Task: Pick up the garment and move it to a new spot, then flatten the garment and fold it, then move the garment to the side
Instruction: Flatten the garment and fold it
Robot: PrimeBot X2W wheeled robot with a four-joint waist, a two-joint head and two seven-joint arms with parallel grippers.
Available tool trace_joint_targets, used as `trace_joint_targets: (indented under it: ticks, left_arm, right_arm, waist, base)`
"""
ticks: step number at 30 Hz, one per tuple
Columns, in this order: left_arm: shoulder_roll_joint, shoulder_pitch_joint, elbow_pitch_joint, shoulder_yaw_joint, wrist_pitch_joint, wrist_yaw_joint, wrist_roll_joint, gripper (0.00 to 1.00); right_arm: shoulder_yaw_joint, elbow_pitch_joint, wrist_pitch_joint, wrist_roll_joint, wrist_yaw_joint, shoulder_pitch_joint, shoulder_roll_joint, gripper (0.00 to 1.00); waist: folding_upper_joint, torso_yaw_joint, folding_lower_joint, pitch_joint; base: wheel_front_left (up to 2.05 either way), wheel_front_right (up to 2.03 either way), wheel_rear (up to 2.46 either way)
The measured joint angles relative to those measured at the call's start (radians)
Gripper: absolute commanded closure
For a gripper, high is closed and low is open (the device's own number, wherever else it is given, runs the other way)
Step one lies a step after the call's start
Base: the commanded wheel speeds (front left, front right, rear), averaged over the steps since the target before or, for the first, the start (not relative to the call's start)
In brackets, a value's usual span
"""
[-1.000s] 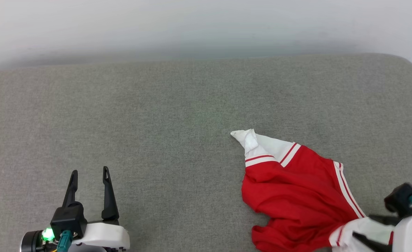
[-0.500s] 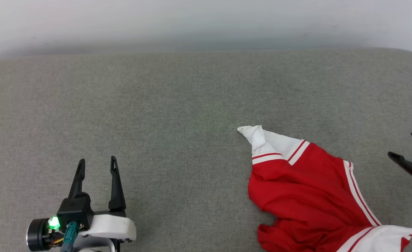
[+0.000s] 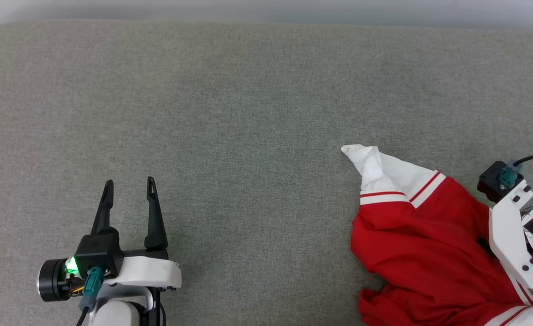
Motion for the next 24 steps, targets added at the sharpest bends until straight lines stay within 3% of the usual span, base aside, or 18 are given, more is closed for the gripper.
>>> trace_joint_targets:
  ticks: [6,7,8,9,17,24]
  left_arm:
    - [0.0,-0.012,0.002,0.001,0.0,0.002,-0.003,0.0]
    - [0.0,-0.012,0.003,0.001,0.0,0.003,-0.004,0.0]
    - [-0.001,-0.012,0.005,0.002,0.0,0.005,-0.004,0.0]
    - [-0.001,-0.012,0.007,0.002,0.0,0.005,-0.004,0.0]
    - [-0.001,0.002,0.02,-0.007,0.0,0.004,-0.007,0.0]
    - [-0.001,0.025,0.016,-0.009,0.0,0.004,-0.007,0.0]
  right_arm:
    - [0.103,0.074,-0.048,0.045,0.0,-0.057,0.013,0.0]
    - [0.117,0.081,-0.061,0.053,0.0,-0.067,0.013,0.12]
    - [0.127,0.088,-0.082,0.058,0.0,-0.076,0.014,0.72]
    - [0.136,0.095,-0.103,0.067,0.0,-0.082,0.015,1.0]
    - [0.218,0.065,-0.241,0.051,0.0,-0.238,0.049,1.0]
    - [0.283,0.092,-0.316,0.032,0.0,-0.393,0.176,1.0]
  waist:
    - [0.0001,0.01,0.0,0.021]
    - [0.0,0.009,-0.0001,0.019]
    - [0.0,0.008,0.0,0.015]
    - [0.0,0.007,-0.0001,0.01]
    - [0.0,0.011,0.0,-0.056]
    - [0.0,0.045,0.0,-0.088]
  base:
    - [0.0,0.0,0.0]
    - [0.0,0.0,0.0]
    - [0.0,0.0,0.0]
    - [0.0,0.0,0.0]
    - [0.0,0.0,0.0]
    - [0.0,0.0,0.0]
